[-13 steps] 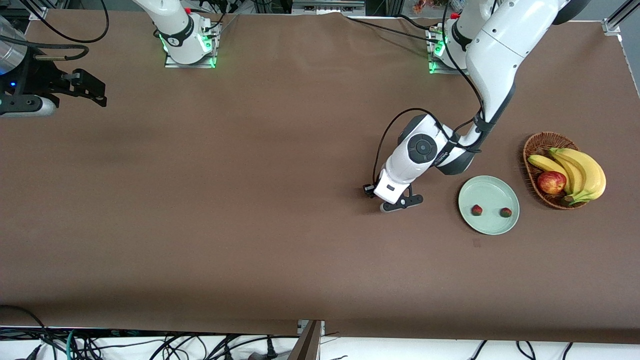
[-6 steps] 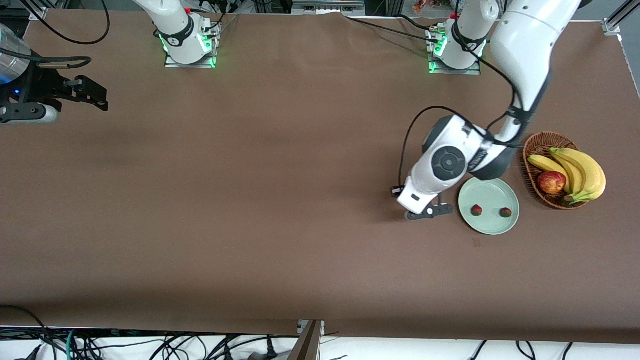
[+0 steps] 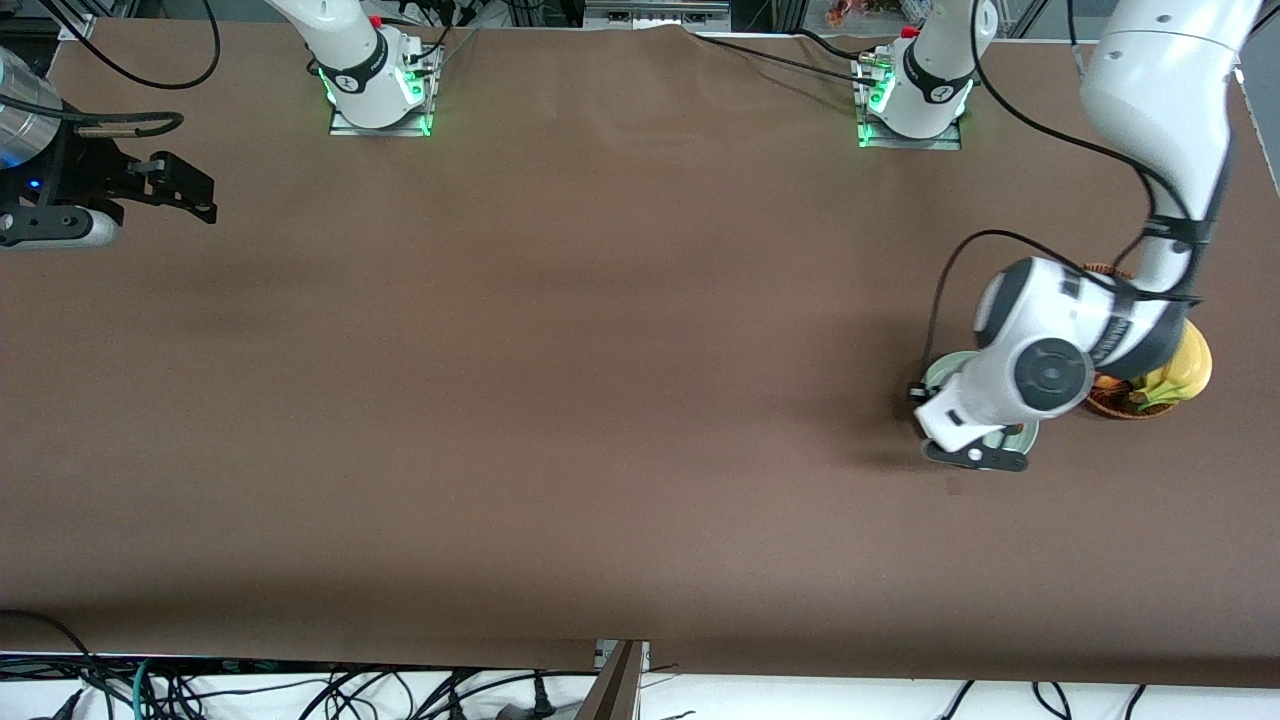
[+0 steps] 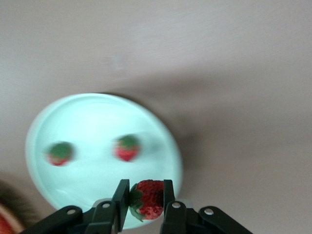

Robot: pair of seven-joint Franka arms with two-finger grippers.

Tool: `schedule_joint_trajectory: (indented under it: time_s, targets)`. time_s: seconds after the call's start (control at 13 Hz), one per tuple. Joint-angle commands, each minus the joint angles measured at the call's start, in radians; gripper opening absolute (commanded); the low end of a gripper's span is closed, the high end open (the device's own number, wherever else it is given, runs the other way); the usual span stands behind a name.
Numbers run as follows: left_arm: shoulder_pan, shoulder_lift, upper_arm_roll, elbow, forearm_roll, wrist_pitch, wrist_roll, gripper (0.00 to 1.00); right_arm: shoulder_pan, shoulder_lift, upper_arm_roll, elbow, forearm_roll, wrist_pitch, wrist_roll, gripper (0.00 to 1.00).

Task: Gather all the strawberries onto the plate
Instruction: 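Lower the last strawberry onto the green plate and open the left gripper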

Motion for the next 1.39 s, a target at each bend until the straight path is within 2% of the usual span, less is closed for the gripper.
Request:
schedule_joint_trajectory:
  time_s: [0.0,0.08,0.15,0.46,0.54,0.85,1.16,1.31]
  targets:
    - [0.104,-0.014,-0.017,-0.031,0.028,-0.002,0.183,0.12,-0.010,0.002,0.011,0.009,-0.008,0.001,-0.012,1.00]
    - [0.128,-0.013,-0.023,-0.051,0.024,0.022,0.190,0.35,-0.008,0.002,0.011,0.009,-0.007,0.004,-0.012,1.00]
    - [0.126,-0.014,-0.023,-0.062,0.018,0.030,0.185,0.99,-0.010,0.001,0.011,0.009,-0.001,0.004,-0.012,1.00]
    - [0.125,-0.022,-0.032,-0.053,0.013,0.025,0.188,1.00,-0.012,0.002,0.011,0.009,0.012,0.004,-0.012,1.00]
    - [0.122,-0.027,-0.053,-0.044,0.013,0.024,0.188,1.00,-0.012,0.002,0.011,0.009,0.012,0.005,-0.012,1.00]
    - [0.122,-0.060,-0.127,0.085,0.013,0.009,0.178,1.00,-0.013,0.002,0.011,0.009,0.013,0.007,-0.012,1.00]
    - [0.120,-0.141,-0.149,0.202,0.001,-0.207,0.175,1.00,-0.013,0.002,0.009,0.009,0.015,0.008,-0.012,1.00]
    - [0.128,-0.198,-0.153,0.281,-0.101,-0.389,0.146,1.00,-0.015,0.002,0.011,0.009,0.015,0.008,-0.012,1.00]
